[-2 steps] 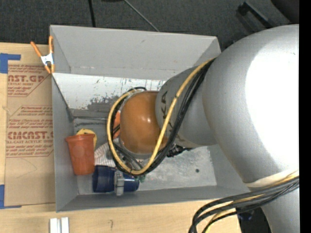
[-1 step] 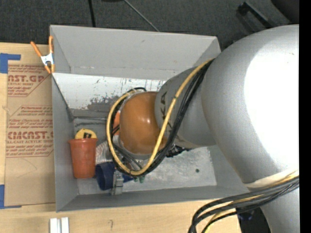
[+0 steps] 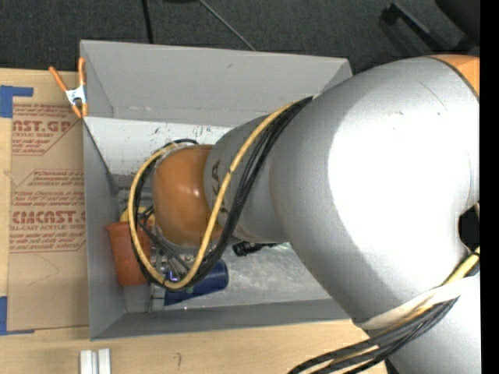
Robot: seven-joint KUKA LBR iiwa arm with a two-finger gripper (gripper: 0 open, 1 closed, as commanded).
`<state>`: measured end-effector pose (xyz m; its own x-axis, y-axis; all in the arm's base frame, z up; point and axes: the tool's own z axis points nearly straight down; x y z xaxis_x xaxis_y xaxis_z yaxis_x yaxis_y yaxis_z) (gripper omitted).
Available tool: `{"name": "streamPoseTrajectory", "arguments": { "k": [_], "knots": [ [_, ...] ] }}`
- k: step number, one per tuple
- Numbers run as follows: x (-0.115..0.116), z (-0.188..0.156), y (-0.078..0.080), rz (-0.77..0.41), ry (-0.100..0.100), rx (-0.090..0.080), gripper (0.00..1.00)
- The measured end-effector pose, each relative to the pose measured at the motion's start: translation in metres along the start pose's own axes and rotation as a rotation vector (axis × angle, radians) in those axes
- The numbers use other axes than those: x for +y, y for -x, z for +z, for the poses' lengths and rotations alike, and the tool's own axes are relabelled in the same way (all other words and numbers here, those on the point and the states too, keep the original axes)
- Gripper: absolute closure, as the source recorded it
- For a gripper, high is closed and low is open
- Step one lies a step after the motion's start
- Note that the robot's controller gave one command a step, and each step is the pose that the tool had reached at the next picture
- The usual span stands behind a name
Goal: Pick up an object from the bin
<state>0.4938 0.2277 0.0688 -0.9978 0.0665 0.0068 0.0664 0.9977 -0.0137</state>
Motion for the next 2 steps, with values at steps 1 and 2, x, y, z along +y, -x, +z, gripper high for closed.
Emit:
{"name": "streamPoseTrajectory", "arguments": {
  "k": [1,2],
  "knots": [
    [-0.010,-0.001,-0.012,-0.034,0.014,-0.013,0.00],
    [-0.046,-0.001,0.065,-0.188,0.015,-0.012,1.00]
  ]
}}
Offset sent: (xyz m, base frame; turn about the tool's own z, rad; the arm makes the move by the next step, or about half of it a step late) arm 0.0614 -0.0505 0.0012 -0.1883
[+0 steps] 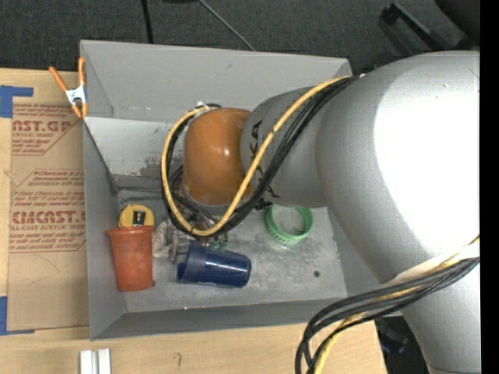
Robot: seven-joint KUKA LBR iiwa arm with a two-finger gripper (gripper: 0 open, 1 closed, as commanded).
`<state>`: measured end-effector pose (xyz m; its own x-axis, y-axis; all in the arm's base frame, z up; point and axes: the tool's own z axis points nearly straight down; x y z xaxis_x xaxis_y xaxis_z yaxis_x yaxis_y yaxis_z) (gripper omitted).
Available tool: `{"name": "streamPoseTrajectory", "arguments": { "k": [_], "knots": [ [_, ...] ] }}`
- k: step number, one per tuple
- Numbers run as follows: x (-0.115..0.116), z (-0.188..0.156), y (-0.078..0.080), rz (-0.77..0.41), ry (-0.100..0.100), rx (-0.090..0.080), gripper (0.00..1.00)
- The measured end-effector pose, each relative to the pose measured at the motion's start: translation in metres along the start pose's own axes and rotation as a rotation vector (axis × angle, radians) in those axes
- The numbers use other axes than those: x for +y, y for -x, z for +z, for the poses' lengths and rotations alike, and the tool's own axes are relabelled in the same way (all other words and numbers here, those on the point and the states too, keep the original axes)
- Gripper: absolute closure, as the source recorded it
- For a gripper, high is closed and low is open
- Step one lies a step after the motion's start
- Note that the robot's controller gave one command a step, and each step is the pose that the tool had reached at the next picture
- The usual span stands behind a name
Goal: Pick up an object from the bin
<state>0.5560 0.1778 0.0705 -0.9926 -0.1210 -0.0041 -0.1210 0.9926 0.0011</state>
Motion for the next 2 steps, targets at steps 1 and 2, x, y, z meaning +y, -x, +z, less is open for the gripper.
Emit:
{"name": "streamPoseTrajectory", "arguments": {
  "k": [1,2],
  "knots": [
    [0.0000,0.0000,0.0000,0.000,0.000,0.000,1.00],
    [0.0001,-0.0009,-0.0002,0.000,0.000,0.001,1.00]
  ]
}}
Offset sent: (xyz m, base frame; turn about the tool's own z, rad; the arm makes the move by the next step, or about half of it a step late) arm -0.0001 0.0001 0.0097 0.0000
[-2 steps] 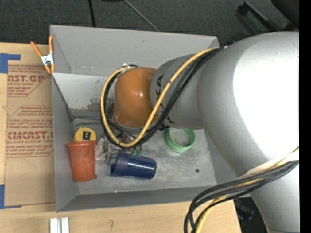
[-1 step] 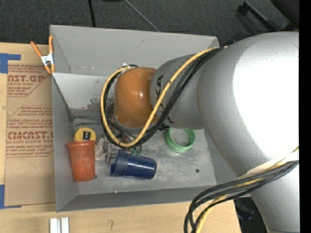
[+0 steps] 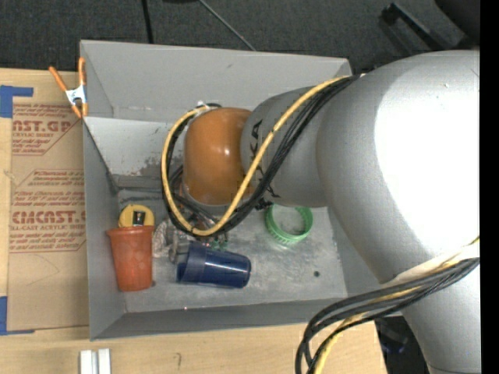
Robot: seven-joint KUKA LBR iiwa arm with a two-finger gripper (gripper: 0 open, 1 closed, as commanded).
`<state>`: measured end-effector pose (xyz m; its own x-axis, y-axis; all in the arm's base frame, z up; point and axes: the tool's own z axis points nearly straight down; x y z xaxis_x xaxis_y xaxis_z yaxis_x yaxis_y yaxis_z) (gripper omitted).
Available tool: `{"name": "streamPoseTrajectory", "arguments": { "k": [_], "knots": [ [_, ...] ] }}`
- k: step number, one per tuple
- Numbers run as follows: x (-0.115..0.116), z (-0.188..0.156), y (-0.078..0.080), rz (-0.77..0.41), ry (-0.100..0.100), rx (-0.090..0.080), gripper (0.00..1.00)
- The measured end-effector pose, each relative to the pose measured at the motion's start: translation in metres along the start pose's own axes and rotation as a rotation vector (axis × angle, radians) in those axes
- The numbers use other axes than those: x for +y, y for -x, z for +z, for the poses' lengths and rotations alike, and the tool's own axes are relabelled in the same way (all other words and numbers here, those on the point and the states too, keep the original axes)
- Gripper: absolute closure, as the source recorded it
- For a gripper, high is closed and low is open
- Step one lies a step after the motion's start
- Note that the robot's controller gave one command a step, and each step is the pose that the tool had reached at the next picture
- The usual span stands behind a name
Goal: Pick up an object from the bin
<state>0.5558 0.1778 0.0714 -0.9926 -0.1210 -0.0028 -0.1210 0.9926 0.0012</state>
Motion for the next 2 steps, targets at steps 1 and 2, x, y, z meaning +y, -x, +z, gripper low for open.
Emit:
{"name": "streamPoseTrajectory", "arguments": {
  "k": [1,2],
  "knots": [
    [0.000,-0.006,-0.001,0.000,-0.001,0.006,1.00],
    [0.000,-0.026,-0.003,0.000,-0.002,0.010,1.00]
  ]
}}
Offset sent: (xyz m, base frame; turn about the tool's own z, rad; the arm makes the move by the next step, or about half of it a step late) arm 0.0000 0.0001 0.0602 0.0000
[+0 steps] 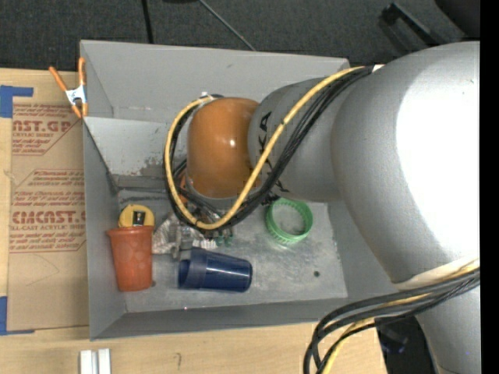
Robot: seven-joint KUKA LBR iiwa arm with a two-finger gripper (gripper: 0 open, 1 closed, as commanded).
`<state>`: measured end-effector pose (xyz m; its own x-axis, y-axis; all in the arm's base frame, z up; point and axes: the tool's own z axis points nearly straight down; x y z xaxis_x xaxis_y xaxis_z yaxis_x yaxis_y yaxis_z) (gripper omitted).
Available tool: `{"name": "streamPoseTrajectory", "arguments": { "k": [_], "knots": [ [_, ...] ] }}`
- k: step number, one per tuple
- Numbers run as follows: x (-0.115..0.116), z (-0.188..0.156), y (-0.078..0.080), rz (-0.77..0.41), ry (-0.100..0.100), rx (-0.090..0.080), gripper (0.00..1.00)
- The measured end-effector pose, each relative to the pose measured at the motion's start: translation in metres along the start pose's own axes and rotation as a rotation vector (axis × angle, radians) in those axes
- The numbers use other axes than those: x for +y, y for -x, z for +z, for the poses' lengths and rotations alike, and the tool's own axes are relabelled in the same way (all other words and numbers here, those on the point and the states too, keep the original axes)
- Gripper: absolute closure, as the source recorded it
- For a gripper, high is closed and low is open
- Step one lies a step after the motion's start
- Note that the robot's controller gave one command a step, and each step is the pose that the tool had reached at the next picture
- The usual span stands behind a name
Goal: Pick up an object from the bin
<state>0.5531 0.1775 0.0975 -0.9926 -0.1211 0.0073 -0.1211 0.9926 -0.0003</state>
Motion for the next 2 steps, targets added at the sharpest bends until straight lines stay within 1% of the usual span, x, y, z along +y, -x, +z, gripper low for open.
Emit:
{"name": "streamPoseTrajectory", "arguments": {
  "k": [2],
  "knots": [
    [0.000,-0.033,0.002,0.000,0.001,-0.010,1.00]
  ]
}}
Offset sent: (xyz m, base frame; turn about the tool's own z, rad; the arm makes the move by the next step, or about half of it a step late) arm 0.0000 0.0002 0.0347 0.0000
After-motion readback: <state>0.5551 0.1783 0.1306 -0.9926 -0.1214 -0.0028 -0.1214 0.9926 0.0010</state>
